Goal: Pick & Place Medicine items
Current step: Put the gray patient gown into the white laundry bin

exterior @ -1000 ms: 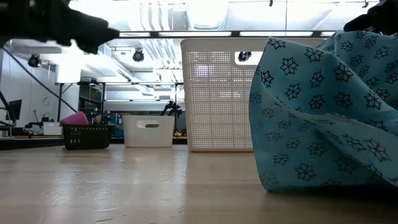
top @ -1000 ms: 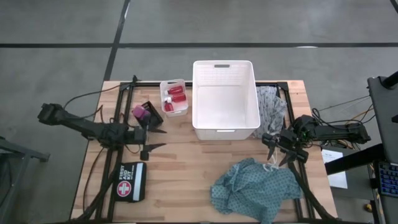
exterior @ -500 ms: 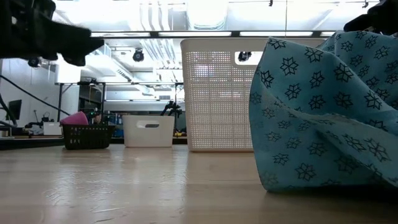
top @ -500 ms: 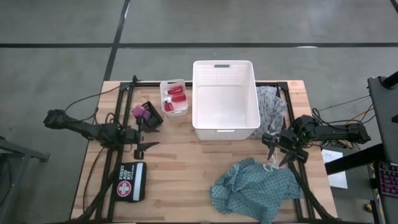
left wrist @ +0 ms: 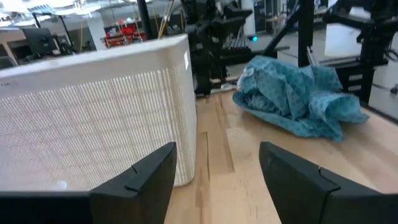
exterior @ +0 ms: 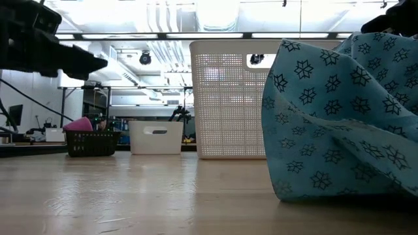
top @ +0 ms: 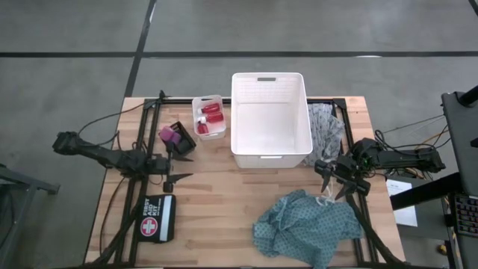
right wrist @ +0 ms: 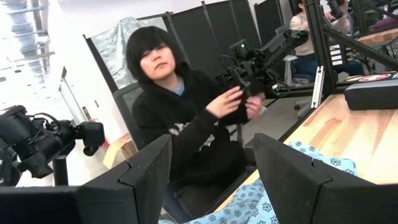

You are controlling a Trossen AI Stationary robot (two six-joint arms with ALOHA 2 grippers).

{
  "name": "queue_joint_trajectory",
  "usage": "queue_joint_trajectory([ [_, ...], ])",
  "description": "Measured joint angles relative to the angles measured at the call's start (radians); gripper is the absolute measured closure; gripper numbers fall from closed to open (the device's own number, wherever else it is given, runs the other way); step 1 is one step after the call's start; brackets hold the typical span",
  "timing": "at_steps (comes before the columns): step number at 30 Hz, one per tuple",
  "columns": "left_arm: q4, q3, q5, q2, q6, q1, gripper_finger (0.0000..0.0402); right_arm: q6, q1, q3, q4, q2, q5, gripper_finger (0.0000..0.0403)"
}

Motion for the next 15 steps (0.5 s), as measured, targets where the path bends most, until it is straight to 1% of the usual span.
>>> queue_joint_trajectory([
  [8,-0.153,0.000,0.001,0.000,-0.002,0.000,0.0167,0.000,0.000,0.000,0.000,0.000,0.000,0.0179],
  [15,-0.153,0.000,0.000,0.007,-0.002,0.000,0.0167,0.000,0.000,0.000,0.000,0.000,0.000,0.0179],
])
